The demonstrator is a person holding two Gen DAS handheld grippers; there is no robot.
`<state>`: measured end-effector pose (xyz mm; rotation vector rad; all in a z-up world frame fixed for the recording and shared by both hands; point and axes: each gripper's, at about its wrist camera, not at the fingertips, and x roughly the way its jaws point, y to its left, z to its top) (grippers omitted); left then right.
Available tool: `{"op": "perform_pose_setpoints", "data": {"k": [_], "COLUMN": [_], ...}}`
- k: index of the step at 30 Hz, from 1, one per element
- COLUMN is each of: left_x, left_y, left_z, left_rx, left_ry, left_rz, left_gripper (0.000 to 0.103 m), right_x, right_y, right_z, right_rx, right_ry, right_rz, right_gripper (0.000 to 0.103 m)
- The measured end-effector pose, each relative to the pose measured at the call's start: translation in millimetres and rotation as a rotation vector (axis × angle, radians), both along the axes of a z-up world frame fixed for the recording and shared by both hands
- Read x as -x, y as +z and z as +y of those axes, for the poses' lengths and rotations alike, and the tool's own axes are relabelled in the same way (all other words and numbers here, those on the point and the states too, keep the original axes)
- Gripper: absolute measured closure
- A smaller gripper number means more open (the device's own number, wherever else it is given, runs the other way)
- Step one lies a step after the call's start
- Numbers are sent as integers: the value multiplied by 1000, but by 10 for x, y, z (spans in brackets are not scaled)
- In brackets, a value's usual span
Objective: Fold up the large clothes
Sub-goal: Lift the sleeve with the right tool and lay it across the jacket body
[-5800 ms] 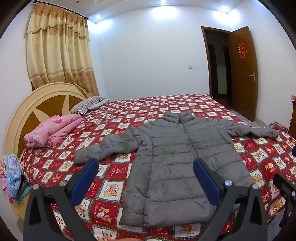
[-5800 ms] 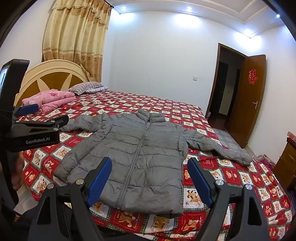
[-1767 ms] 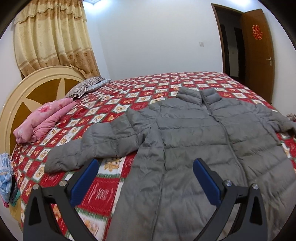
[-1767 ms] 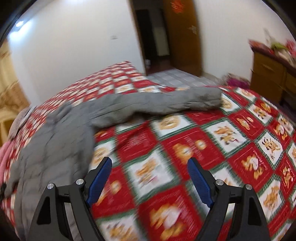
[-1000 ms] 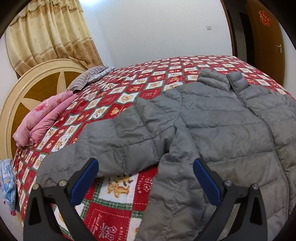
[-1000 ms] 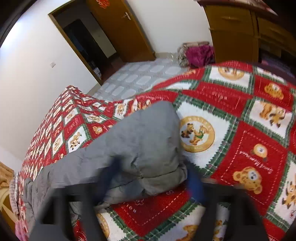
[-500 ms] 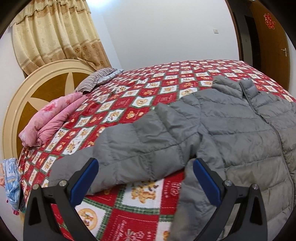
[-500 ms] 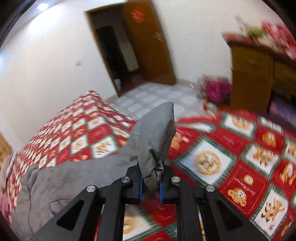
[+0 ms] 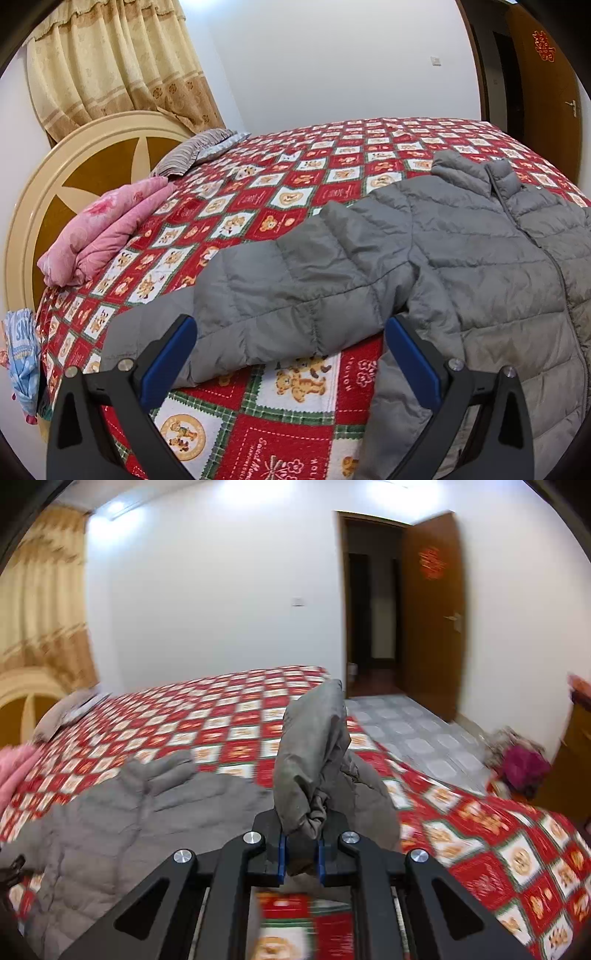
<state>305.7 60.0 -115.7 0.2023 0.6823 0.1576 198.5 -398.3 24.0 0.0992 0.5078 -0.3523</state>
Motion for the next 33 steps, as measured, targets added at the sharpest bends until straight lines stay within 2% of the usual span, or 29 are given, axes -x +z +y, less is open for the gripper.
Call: {"op": "perform_pose_setpoints", "data": {"k": [7,16,33], "left_x": [-6,-33,-88], "left_y": [-85,-159,-308], "left_z": [111,253,457], "left_rx": [-13,-22,-41], "left_ry": [16,32,57], "left_rz": [8,12,35], "left_gripper": [0,0,0], "right_x": [-307,-613,-915], "right_y": [-73,-378,-1200], "right_z": [891,1711,2732], "right_rx": [63,95,96], "right_ry": [174,326,503], "right_rz": [24,73,202], "right_gripper": [93,93,93]}}
